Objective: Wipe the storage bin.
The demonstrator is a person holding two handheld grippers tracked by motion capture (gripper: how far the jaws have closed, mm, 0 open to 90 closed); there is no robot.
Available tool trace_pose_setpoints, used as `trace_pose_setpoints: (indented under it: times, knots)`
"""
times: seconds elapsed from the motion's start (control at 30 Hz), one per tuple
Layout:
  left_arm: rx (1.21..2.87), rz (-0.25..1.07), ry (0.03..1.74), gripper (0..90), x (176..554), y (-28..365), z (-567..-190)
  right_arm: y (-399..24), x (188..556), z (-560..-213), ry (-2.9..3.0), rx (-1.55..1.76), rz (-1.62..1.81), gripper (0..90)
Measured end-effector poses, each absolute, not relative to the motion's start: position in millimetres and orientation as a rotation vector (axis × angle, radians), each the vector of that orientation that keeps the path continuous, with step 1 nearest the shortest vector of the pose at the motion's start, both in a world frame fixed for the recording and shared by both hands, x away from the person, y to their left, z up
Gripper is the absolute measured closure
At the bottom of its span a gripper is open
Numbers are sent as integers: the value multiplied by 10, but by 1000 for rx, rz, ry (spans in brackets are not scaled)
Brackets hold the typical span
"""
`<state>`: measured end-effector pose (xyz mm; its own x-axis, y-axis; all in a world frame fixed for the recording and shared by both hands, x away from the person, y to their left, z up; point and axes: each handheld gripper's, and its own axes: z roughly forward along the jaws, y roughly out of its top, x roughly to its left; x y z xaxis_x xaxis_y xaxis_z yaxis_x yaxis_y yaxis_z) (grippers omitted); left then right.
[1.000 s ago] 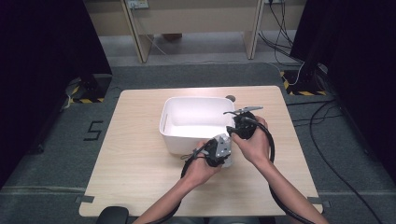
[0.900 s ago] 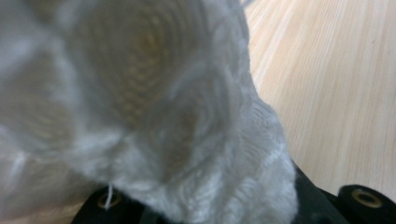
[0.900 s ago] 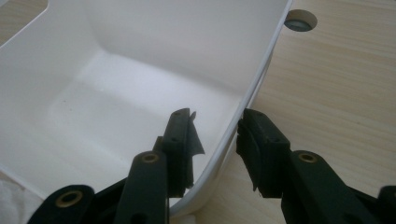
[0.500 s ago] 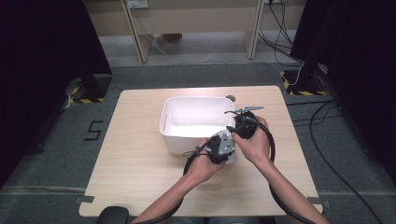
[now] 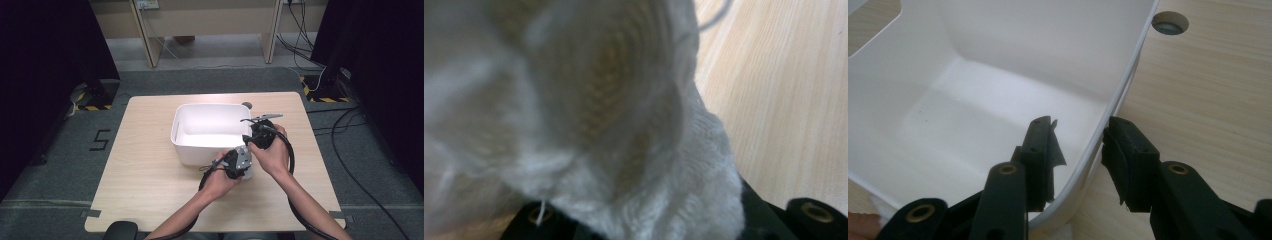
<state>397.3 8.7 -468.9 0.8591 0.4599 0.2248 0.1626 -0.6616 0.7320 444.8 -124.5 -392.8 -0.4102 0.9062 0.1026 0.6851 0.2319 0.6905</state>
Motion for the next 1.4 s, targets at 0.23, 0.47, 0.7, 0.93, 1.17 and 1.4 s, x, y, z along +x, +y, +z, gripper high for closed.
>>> trace_pose_setpoints:
  times: [0.23,0.47,0.7,0.93,1.17,1.4]
  knots:
    - [2287,506,454,804,3995,74,-4733,-1247,4451,-3930,2187,1480,981,621]
    - [2285,494,458,803,3946,127,-4646,-1253,4455,-3918,2185,1496,1001,582]
    - [2254,531,487,802,3783,413,-4327,-1238,4484,-3903,2181,1494,1004,558]
    - [2210,532,563,802,3647,860,-4204,-1235,4510,-3888,2172,1515,1007,559]
    - [2117,620,734,800,3414,1745,-4095,-1209,4574,-3889,2182,1502,962,584]
    - [2039,735,901,798,3310,2432,-4008,-1225,4642,-3867,2199,1487,911,687]
